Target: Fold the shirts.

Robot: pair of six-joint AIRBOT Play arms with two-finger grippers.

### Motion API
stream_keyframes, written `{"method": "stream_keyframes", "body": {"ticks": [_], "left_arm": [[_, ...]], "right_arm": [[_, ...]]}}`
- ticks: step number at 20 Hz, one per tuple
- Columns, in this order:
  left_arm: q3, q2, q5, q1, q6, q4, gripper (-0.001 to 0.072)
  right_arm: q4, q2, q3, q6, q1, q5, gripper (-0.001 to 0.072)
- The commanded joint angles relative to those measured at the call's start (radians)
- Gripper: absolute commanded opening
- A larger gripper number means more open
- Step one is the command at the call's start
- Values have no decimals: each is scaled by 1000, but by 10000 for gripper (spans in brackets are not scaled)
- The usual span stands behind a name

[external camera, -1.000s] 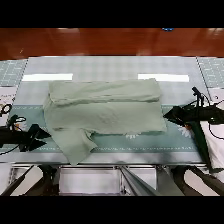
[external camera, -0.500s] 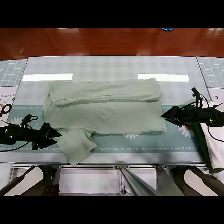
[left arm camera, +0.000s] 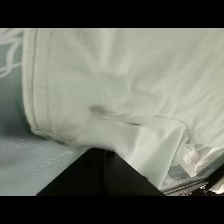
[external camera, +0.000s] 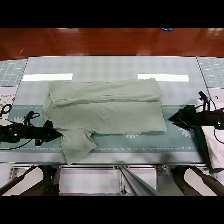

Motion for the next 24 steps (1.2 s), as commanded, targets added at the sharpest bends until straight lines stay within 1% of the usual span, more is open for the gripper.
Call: {"method": "stream_keyframes", "body": {"ticks": [1, 4, 8, 10, 15, 17, 19, 20, 21, 22, 23, 24], "left_arm": [[1, 0, -18, -2, 14, -17, 27], [1, 0, -16, -2, 14, -17, 27], [1, 0, -15, -2, 18, -17, 27], [1, 0, -12, -2, 17, -17, 27], [1, 0, -12, -2, 17, -17, 27], [1, 0, -11, -2, 17, -17, 27], [1, 0, -11, -2, 18, -17, 28], [1, 0, -11, -2, 18, -17, 27], [1, 0, -11, -2, 18, -17, 28], [6, 0, -12, -2, 23, -17, 27], [17, 0, -18, -2, 29, -16, 28], [36, 0, -26, 0, 36, -17, 28]], "right_arm": [[-214, 25, -17, 106, -113, 71, 413], [-191, 24, -87, 104, -137, 37, 413], [-64, -25, -114, 29, -137, -14, 413], [3, -72, -113, -9, -126, -5, 413], [149, -202, -95, -61, 18, -53, 413], [158, -248, -60, -54, 86, -91, 413], [202, -280, -23, -36, 125, -142, 412], [220, -289, -7, -38, 135, -150, 378], [226, -296, 11, -56, 140, -141, 204], [235, -295, 22, -111, 140, -118, 21], [231, -294, 35, -141, 137, -86, 19], [216, -294, 48, -150, 134, -56, 19]]}}
